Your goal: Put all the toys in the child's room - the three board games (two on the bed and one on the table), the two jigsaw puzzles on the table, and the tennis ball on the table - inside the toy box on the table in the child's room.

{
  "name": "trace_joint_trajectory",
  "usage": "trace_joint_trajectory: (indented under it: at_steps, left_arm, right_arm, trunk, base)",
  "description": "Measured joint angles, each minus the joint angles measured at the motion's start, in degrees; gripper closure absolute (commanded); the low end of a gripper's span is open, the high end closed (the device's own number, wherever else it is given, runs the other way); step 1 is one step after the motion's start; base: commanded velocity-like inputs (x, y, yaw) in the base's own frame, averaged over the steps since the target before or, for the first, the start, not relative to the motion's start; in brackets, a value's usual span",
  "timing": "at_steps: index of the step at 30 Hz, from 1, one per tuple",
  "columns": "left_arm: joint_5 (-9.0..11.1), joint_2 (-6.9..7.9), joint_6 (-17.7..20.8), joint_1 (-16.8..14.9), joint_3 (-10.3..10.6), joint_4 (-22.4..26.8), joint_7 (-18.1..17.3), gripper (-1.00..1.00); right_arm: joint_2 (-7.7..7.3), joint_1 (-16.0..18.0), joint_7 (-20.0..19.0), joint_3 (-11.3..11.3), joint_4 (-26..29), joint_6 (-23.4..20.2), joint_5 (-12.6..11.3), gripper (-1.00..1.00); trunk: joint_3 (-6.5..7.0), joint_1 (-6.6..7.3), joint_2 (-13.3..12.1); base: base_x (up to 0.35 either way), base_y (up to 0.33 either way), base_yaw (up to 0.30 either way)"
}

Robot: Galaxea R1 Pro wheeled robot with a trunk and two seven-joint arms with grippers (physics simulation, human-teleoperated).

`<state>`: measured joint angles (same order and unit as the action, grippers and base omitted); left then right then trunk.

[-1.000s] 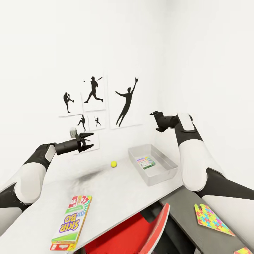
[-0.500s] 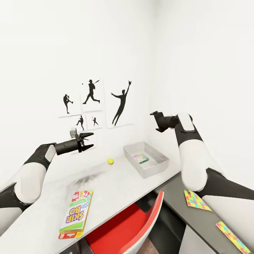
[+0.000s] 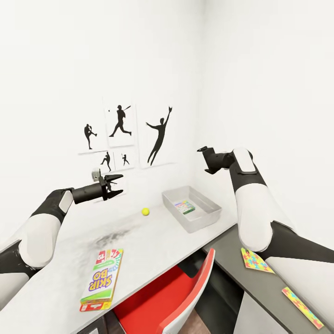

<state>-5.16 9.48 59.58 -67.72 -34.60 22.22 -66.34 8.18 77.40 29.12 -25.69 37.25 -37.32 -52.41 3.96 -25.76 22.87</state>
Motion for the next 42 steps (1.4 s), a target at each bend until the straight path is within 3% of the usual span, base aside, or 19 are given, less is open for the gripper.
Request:
trace_joint_trajectory:
  at_steps: [19, 42]
  left_arm:
    - [0.0, 0.0, 0.0, 0.0, 0.0, 0.0, 0.0, -1.0]
    - [0.0, 0.03, 0.0, 0.1, 0.0, 0.0, 0.0, -1.0]
  right_arm:
    - [0.09, -0.1, 0.0, 0.1, 0.0, 0.0, 0.2, -1.0]
    - [0.22, -0.1, 0.0, 0.1, 0.0, 0.0, 0.3, -1.0]
  trunk:
    - [0.02, 0.0, 0.0]
    - [0.76, 0.0, 0.0]
  base:
    - [-0.004, 0.009, -0.007]
    - [-0.032, 0.126, -0.196]
